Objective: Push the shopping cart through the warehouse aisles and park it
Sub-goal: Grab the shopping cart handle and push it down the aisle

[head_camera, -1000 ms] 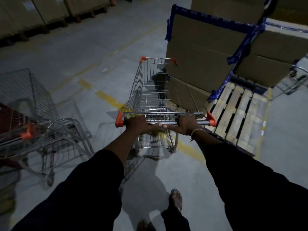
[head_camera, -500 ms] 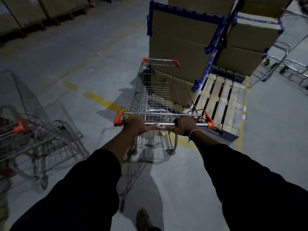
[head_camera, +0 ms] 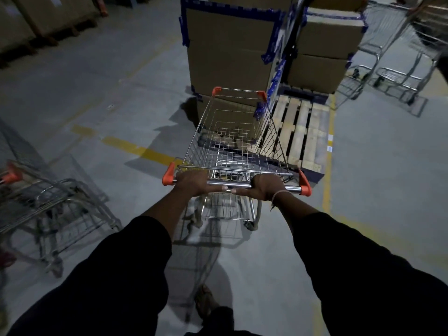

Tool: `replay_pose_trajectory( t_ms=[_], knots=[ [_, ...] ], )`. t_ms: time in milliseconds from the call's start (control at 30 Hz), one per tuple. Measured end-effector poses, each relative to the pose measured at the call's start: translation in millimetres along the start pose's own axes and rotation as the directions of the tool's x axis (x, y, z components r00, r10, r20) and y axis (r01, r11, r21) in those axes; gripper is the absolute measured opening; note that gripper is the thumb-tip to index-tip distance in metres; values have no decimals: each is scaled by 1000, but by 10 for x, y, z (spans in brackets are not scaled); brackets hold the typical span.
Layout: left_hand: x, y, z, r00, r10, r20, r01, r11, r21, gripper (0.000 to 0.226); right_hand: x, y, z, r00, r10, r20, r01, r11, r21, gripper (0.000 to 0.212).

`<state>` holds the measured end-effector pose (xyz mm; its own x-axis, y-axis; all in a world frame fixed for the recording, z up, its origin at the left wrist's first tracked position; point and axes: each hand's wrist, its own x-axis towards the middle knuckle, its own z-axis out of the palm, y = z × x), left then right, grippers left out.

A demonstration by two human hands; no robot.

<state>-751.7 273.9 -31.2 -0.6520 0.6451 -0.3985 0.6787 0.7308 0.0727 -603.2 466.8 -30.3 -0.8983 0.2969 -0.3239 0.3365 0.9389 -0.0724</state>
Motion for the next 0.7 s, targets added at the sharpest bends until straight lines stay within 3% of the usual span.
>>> replay_pose_trajectory(
  t_ms=[500, 700],
  knots=[
    [-628, 752, 377, 977, 213, -24, -209, 971, 117, 93, -1412, 165, 450, 980, 198, 5, -198, 978, 69, 93],
    [-658, 945, 367, 951, 308, 7, -306, 942, 138, 92, -1723, 182, 602, 948, 319, 4, -316, 938, 145, 101]
  ],
)
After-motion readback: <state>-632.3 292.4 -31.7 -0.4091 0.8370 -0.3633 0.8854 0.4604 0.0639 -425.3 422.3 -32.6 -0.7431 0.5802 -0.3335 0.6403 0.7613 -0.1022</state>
